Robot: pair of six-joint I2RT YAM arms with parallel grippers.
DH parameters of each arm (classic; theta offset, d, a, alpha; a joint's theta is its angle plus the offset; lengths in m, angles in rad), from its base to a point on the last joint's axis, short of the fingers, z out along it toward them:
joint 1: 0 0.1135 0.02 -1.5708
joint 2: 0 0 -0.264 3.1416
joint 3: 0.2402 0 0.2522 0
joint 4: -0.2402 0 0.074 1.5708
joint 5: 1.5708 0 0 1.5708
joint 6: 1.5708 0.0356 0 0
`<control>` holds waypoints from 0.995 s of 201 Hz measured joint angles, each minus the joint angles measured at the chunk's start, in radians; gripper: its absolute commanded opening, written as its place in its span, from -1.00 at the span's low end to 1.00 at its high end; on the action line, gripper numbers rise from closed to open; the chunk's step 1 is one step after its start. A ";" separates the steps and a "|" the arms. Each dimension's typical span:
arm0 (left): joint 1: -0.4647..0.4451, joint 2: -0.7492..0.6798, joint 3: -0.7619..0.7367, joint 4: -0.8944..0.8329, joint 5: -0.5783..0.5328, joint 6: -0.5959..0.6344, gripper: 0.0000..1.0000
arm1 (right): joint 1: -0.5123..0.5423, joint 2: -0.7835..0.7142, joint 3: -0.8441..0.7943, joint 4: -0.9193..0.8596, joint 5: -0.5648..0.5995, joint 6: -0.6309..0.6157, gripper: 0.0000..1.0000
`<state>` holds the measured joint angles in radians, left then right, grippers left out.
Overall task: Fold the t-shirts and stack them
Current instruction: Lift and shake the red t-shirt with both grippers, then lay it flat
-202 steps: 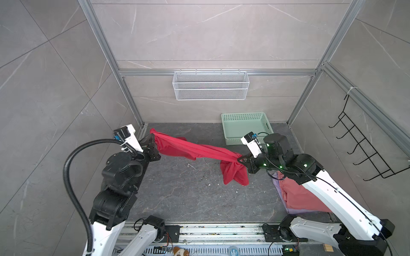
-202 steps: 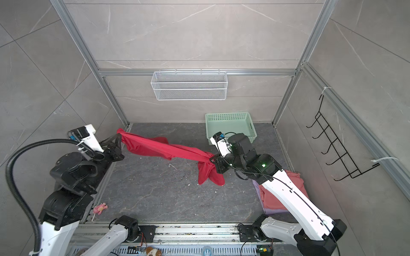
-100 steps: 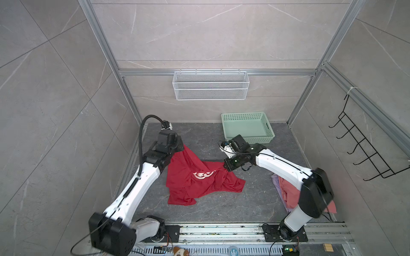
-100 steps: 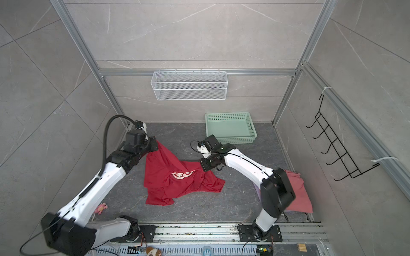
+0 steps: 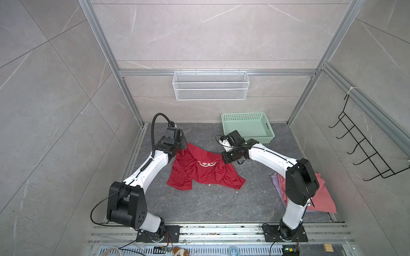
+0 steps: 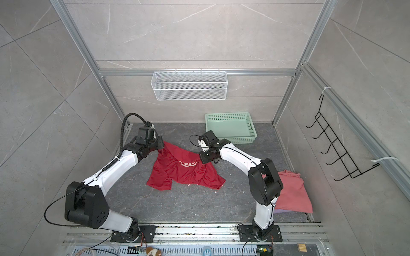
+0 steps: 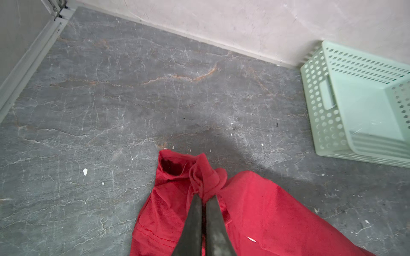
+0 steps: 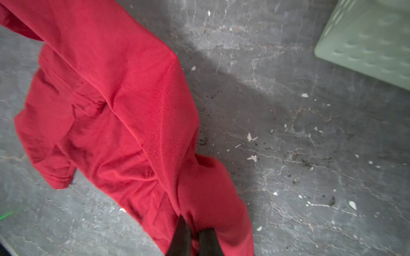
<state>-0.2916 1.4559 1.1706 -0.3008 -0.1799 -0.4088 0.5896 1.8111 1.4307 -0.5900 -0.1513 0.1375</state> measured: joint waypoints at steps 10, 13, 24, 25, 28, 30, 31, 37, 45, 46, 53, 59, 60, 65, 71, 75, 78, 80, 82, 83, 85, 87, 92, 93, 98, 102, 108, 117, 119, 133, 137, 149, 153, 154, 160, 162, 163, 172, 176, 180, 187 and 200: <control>0.000 -0.033 0.000 -0.010 0.000 0.000 -1.00 | 0.000 -0.042 -0.024 0.003 -0.005 0.000 -0.99; 0.000 -0.046 0.000 -0.013 0.000 0.000 -1.00 | 0.000 -0.055 -0.032 0.004 -0.006 0.000 -0.99; 0.000 -0.104 -0.004 -0.023 -0.002 -0.001 -1.00 | 0.000 -0.111 -0.061 0.003 -0.014 0.000 -0.99; 0.000 -0.109 -0.004 -0.024 -0.001 -0.001 -1.00 | 0.000 -0.115 -0.064 0.002 -0.014 0.000 -0.99; 0.000 -0.129 -0.005 -0.029 -0.002 -0.001 -1.00 | 0.000 -0.132 -0.072 0.000 -0.016 0.000 -0.99; 0.000 -0.138 -0.006 -0.032 -0.002 -0.001 -1.00 | 0.001 -0.140 -0.076 -0.001 -0.018 0.000 -0.99; 0.000 -0.144 -0.006 -0.034 -0.002 -0.001 -1.00 | 0.001 -0.146 -0.078 -0.002 -0.019 0.000 -0.99; 0.000 -0.190 -0.009 -0.046 -0.003 -0.001 -1.00 | 0.002 -0.180 -0.091 -0.009 -0.023 -0.001 -0.99; 0.000 -0.257 -0.012 -0.068 -0.007 0.000 -1.00 | 0.005 -0.235 -0.104 -0.026 -0.029 -0.003 -0.98; 0.000 -0.264 -0.012 -0.069 -0.007 0.000 -1.00 | 0.006 -0.241 -0.105 -0.029 -0.030 -0.004 -0.98; 0.000 -0.336 -0.014 -0.092 -0.010 0.001 -1.00 | 0.011 -0.289 -0.107 -0.051 -0.040 -0.005 -0.96; 0.000 -0.388 -0.014 -0.107 -0.012 0.001 -1.00 | 0.016 -0.333 -0.109 -0.068 -0.053 -0.008 -0.96; 0.000 -0.396 -0.014 -0.110 -0.012 0.002 -1.00 | 0.017 -0.339 -0.109 -0.070 -0.054 -0.009 -0.96; 0.000 -0.451 -0.013 -0.126 -0.014 0.002 -1.00 | 0.024 -0.378 -0.109 -0.085 -0.066 -0.012 -0.94; 0.000 -0.502 -0.009 -0.144 -0.019 0.002 -1.00 | 0.032 -0.419 -0.109 -0.101 -0.081 -0.017 -0.94; 0.000 -0.545 -0.003 -0.165 -0.019 0.005 -1.00 | 0.037 -0.452 -0.107 -0.117 -0.098 -0.022 -0.94; 0.000 -0.567 0.003 -0.178 -0.020 0.005 -1.00 | 0.041 -0.470 -0.106 -0.126 -0.107 -0.023 -0.94; 0.000 -0.580 0.007 -0.185 -0.020 0.006 -1.00 | 0.043 -0.481 -0.103 -0.134 -0.114 -0.023 -0.94; 0.000 -0.602 0.014 -0.198 -0.019 0.007 -1.00 | 0.046 -0.495 -0.100 -0.144 -0.123 -0.026 -0.94; 0.000 -0.602 0.014 -0.198 -0.019 0.007 -1.00 | 0.047 -0.502 -0.098 -0.149 -0.128 -0.027 -0.94; 0.000 -0.618 0.021 -0.209 -0.019 0.008 -1.00 | 0.050 -0.511 -0.096 -0.156 -0.134 -0.027 -0.94; 0.000 -0.628 0.026 -0.216 -0.018 0.008 -1.00 | 0.051 -0.520 -0.093 -0.162 -0.141 -0.027 -0.94; 0.000 -0.663 0.049 -0.243 -0.014 0.008 -1.00 | 0.057 -0.544 -0.082 -0.184 -0.164 -0.030 -0.93; 0.000 -0.663 0.049 -0.243 -0.014 0.008 -1.00 | 0.058 -0.549 -0.079 -0.190 -0.169 -0.031 -0.93; 0.000 -0.691 0.070 -0.262 -0.002 0.009 -1.00 | 0.061 -0.565 -0.070 -0.206 -0.187 -0.034 -0.93; 0.000 -0.709 0.083 -0.271 0.001 0.009 -1.00 | 0.063 -0.580 -0.061 -0.222 -0.205 -0.037 -0.93; 0.000 -0.735 0.105 -0.283 0.013 0.009 -1.00 | 0.065 -0.592 -0.052 -0.238 -0.225 -0.041 -0.92; 0.000 -0.767 0.138 -0.296 0.033 0.009 -1.00 | 0.065 -0.605 -0.039 -0.269 -0.255 -0.053 -0.91; 0.000 -0.771 0.143 -0.298 0.035 0.009 -1.00 | 0.065 -0.606 -0.037 -0.274 -0.261 -0.054 -0.91; 0.000 -0.788 0.166 -0.297 0.060 0.009 -1.00 | 0.065 -0.599 -0.029 -0.307 -0.292 -0.073 -0.90; 0.000 -0.788 0.166 -0.295 0.064 0.008 -1.00 | 0.065 -0.587 -0.028 -0.316 -0.301 -0.081 -0.90; 0.000 -0.772 0.152 -0.292 0.078 0.007 -1.00 | 0.065 -0.541 -0.025 -0.335 -0.319 -0.104 -0.88; 0.000 -0.760 0.143 -0.290 0.079 0.006 -1.00 | 0.065 -0.519 -0.025 -0.336 -0.323 -0.112 -0.87; 0.000 -0.757 0.141 -0.289 0.079 0.006 -1.00 | 0.065 -0.515 -0.025 -0.336 -0.324 -0.113 -0.87; 0.000 -0.734 0.125 -0.281 0.080 0.003 -1.00 | 0.065 -0.478 -0.025 -0.337 -0.327 -0.125 -0.84; 0.000 -0.726 0.119 -0.277 0.080 0.001 -1.00 | 0.065 -0.460 -0.026 -0.337 -0.328 -0.131 -0.84; 0.000 -0.721 0.117 -0.276 0.081 0.000 -1.00 | 0.065 -0.454 -0.026 -0.337 -0.329 -0.133 -0.84; 0.000 -0.666 0.084 -0.256 0.082 -0.008 -1.00 | 0.065 -0.387 -0.025 -0.334 -0.327 -0.151 -0.78; 0.000 -0.633 0.068 -0.244 0.084 -0.014 -1.00 | 0.065 -0.352 -0.025 -0.332 -0.325 -0.159 -0.72; 0.000 -0.603 0.054 -0.235 0.086 -0.018 -1.00 | 0.065 -0.312 -0.023 -0.329 -0.320 -0.166 -0.67; 0.000 -0.539 0.029 -0.216 0.085 -0.025 -1.00 | 0.064 -0.248 -0.017 -0.323 -0.307 -0.177 -0.55; 0.001 -0.418 -0.002 -0.190 0.082 -0.036 -1.00 | 0.063 -0.115 0.018 -0.312 -0.269 -0.190 -0.28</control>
<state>-0.2909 1.0378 1.1690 -0.4904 -0.0975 -0.4446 0.6525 1.6962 1.4483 -0.9016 -0.4202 -0.0521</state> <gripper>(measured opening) 0.050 0.248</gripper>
